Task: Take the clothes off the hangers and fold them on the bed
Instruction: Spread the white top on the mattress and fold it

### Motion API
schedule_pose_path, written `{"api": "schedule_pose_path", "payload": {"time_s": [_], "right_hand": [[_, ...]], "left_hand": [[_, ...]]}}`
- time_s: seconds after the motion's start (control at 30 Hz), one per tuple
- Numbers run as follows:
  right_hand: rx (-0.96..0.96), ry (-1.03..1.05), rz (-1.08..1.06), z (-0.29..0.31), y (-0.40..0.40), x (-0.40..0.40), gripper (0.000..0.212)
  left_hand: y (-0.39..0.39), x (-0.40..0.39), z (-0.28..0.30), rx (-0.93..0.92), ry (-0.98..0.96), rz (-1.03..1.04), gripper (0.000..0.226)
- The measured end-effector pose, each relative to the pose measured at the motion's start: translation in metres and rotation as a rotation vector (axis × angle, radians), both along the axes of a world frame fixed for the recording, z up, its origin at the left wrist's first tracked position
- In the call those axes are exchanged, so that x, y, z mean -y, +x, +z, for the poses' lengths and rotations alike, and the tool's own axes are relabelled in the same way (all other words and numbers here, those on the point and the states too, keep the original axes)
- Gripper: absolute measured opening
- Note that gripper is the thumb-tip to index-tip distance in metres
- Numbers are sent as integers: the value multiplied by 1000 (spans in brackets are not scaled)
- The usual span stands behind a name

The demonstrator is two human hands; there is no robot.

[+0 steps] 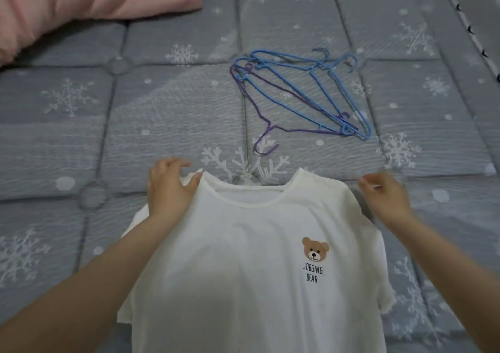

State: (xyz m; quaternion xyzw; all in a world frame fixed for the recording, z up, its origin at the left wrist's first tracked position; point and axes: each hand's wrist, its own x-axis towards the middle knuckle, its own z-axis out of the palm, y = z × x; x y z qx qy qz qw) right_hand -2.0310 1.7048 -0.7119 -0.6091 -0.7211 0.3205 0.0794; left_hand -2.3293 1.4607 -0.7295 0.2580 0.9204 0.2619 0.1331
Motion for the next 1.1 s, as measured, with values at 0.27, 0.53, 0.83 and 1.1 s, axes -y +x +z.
{"api": "schedule_pose_path", "payload": {"time_s": [0.27,0.53,0.83,1.1], "right_hand": [[123,-378,-60,-9,80,6,4],[-19,-659,9,-27,112,40,29],[-207,-514,-79,-26,137,31,21],[-462,-747,-210,-1,156,19,20]], "left_hand": [[102,-42,5,-31,4,-439,32],[212,-79,-13,63,-308,-756,85],[257,-88,-28,-23,-561,-803,103],[276,-96,-27,20,-580,-734,104]]}}
